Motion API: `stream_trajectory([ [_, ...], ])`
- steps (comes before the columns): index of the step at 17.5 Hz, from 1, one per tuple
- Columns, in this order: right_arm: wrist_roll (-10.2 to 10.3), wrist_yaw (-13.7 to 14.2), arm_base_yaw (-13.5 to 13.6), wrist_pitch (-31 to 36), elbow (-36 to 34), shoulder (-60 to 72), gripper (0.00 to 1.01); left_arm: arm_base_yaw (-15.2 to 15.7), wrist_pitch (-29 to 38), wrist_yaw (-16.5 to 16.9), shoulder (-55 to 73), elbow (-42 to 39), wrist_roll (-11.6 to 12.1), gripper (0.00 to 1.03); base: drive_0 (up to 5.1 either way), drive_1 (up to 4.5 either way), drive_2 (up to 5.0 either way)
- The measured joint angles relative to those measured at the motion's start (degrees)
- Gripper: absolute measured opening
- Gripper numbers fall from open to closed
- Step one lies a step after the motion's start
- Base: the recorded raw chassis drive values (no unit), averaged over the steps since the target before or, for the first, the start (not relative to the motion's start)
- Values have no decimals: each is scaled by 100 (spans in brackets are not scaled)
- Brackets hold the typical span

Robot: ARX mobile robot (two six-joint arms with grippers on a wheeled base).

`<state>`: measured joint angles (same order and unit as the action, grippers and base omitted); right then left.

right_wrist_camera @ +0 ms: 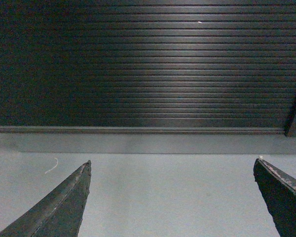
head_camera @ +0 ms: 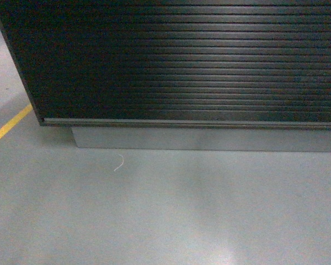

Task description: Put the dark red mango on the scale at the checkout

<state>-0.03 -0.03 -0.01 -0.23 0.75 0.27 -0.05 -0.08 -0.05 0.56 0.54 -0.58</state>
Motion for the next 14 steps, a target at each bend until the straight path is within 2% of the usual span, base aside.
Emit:
stream_trajectory([
  [14,0,4,0,4,0,0,98,0,-9,-2,0,0,-2,98,-4,430,-437],
])
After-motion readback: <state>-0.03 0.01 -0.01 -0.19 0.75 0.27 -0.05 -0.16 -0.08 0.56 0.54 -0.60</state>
